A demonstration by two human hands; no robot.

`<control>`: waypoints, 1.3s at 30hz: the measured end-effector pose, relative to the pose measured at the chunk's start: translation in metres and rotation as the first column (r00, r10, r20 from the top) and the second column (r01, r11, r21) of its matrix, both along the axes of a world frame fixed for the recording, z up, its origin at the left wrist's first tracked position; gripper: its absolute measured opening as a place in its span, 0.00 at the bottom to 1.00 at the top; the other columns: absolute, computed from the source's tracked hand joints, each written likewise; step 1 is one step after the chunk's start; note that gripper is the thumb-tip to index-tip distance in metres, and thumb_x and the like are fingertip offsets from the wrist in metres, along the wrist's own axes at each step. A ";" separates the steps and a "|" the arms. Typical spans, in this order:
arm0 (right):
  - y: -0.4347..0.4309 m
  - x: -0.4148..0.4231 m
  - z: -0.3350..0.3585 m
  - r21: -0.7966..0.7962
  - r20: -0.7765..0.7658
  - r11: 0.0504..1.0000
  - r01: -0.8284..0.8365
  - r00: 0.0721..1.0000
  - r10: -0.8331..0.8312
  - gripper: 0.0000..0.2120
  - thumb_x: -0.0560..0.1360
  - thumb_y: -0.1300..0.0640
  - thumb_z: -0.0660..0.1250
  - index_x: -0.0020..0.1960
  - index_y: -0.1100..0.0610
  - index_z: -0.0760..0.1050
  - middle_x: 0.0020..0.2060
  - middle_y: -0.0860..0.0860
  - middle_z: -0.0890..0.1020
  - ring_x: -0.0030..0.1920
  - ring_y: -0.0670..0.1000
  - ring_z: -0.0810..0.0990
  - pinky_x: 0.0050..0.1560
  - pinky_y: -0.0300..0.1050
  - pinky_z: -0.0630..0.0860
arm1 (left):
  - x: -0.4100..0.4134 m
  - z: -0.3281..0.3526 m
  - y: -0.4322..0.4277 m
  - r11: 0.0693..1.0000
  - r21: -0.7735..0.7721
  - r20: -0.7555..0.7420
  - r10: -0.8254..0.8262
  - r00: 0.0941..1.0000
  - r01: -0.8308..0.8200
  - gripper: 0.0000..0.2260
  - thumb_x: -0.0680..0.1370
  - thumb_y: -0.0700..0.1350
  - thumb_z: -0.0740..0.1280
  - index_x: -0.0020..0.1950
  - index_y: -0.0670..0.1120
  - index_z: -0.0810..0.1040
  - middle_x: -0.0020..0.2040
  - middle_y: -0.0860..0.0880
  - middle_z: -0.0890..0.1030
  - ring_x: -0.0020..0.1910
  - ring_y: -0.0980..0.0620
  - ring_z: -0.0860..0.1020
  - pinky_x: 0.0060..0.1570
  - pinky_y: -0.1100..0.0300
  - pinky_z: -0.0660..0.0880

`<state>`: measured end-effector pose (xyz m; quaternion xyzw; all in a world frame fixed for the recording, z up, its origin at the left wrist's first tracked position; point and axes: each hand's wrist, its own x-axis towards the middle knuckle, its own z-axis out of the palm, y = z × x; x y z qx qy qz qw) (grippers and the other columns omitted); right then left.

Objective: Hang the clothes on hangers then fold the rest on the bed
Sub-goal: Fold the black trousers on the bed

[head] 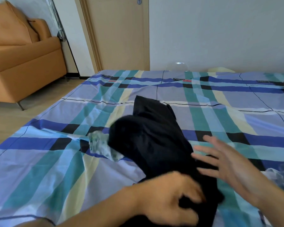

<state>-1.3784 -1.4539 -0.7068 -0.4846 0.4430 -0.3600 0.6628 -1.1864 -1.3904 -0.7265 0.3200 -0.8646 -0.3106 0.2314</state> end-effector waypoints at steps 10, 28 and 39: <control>0.034 0.037 -0.050 -0.137 -0.952 0.759 -0.637 0.296 0.076 0.45 0.71 0.42 0.72 0.80 0.39 0.49 0.65 0.44 0.70 0.67 0.49 0.72 0.63 0.48 0.73 | 0.073 -0.002 -0.015 0.844 -0.042 0.194 0.532 0.824 -0.535 0.04 0.74 0.48 0.64 0.42 0.49 0.77 0.40 0.53 0.80 0.40 0.54 0.78 0.45 0.53 0.76; -0.016 -0.026 0.001 -0.451 -0.761 0.889 -0.081 0.555 -0.336 0.12 0.76 0.64 0.65 0.37 0.52 0.78 0.34 0.51 0.81 0.37 0.52 0.77 0.36 0.47 0.70 | 0.187 -0.006 -0.144 0.296 -0.203 0.336 0.916 0.217 -0.933 0.12 0.74 0.42 0.69 0.57 0.47 0.78 0.54 0.43 0.81 0.58 0.38 0.79 0.53 0.50 0.75; -0.014 -0.008 0.005 -0.113 -0.359 0.987 0.113 0.922 -0.147 0.14 0.82 0.61 0.62 0.47 0.52 0.85 0.41 0.51 0.87 0.46 0.52 0.86 0.43 0.44 0.77 | 0.023 0.015 -0.073 0.915 0.093 0.160 0.376 0.913 -0.393 0.27 0.69 0.63 0.75 0.61 0.52 0.77 0.54 0.54 0.80 0.54 0.57 0.79 0.54 0.65 0.74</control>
